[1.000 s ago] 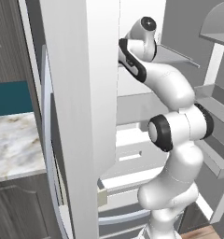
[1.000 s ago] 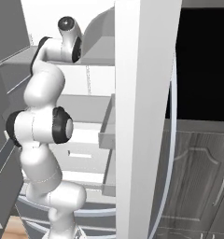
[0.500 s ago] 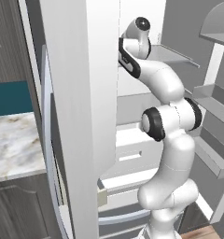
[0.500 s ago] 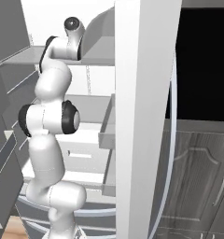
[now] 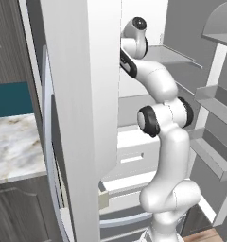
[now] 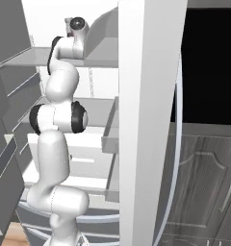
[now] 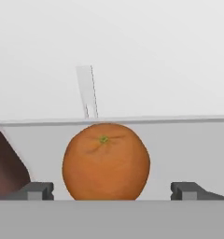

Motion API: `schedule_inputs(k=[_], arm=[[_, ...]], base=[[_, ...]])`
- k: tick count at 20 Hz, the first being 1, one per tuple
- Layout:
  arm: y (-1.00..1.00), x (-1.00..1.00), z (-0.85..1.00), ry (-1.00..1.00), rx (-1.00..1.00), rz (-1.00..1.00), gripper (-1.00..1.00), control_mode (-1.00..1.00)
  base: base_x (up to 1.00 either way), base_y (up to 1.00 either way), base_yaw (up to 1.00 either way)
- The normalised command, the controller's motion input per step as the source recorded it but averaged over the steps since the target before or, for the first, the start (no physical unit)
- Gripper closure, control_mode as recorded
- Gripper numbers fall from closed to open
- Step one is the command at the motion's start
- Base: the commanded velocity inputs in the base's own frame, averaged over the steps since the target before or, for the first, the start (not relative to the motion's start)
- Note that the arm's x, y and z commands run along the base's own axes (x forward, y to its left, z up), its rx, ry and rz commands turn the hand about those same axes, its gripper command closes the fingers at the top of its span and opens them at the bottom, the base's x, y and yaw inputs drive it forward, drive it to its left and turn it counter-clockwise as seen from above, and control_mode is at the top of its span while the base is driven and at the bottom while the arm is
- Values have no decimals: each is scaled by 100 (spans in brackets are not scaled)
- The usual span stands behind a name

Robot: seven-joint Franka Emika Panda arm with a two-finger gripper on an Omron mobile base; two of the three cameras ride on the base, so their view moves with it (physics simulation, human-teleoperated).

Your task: Pick the two tangerines from the fridge and place them on the plate next to the blender to make a fruit smoothie.

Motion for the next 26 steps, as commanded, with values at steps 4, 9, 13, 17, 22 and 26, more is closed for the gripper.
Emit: schedule_inputs(k=[4, 9, 13, 17, 22, 26], arm=[[0, 0, -17, 0, -2, 1, -100, -100], [0, 3, -20, 0, 0, 7, -100, -100], [0, 39, -6, -1, 0, 3, -100, -100], [0, 49, -1, 0, 0, 1, -100, -100], [0, 16, -21, 0, 0, 1, 100, -100], [0, -4, -64, -1, -2, 3, 100, -100]], base=[[0, 0, 0], [0, 0, 0], [0, 0, 0], [0, 0, 0], [0, 0, 0], [0, 0, 0]])
